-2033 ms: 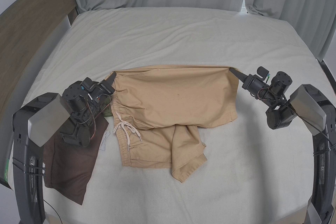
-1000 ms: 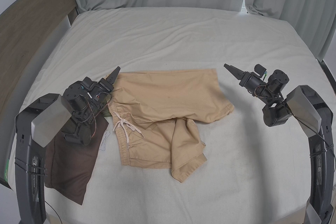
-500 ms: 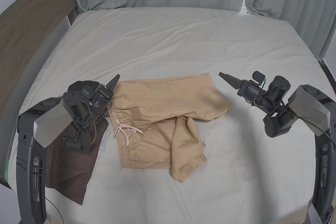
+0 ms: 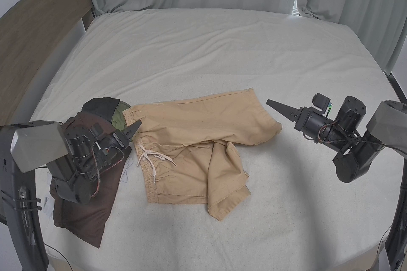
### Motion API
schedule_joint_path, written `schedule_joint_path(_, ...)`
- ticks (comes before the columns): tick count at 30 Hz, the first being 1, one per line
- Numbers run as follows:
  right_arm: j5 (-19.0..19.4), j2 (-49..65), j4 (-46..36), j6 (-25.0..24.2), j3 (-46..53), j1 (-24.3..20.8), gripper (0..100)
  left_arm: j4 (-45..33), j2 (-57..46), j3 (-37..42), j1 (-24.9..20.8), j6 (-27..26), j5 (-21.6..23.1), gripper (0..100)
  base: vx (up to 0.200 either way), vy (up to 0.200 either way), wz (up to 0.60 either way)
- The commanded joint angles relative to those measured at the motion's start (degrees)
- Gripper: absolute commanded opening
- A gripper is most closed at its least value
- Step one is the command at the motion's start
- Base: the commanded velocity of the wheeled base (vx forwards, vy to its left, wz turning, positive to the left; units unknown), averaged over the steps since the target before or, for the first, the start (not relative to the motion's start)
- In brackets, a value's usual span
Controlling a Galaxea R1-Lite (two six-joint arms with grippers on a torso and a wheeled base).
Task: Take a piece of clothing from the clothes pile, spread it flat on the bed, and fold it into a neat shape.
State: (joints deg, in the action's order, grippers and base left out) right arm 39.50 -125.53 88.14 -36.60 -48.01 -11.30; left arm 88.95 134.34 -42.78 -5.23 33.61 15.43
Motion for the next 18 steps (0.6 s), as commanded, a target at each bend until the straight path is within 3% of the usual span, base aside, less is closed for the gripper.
schedule_joint_path(1, 0.1, 8.9, 0.2, 1.6, 9.7, -1.4, 100, 0.0, -11.4, 9.9, 0.9, -2.1, 3.5, 100, 0.000, 0.000, 0.00)
schedule_joint_path(6, 0.2, 12.2, 0.2, 1.7, 14.8, -2.3, 100, 0.0, -15.4, 13.7, 0.9, -2.4, 4.6, 100, 0.000, 0.000, 0.00)
schedule_joint_path(12, 0.1, 12.9, 0.1, 3.0, 17.5, -3.7, 100, 0.0, -20.4, 19.3, 0.7, -5.2, 9.4, 100, 0.000, 0.000, 0.00)
schedule_joint_path(16, 0.1, 12.8, 0.1, 3.5, 20.1, -4.4, 100, 0.0, -22.6, 25.1, 0.0, -8.7, 18.0, 100, 0.000, 0.000, 0.00)
schedule_joint_path(18, 0.1, 12.8, 0.1, 3.5, 20.7, -5.2, 100, 0.0, -22.5, 25.1, 0.0, -9.3, 18.5, 100, 0.000, 0.000, 0.00)
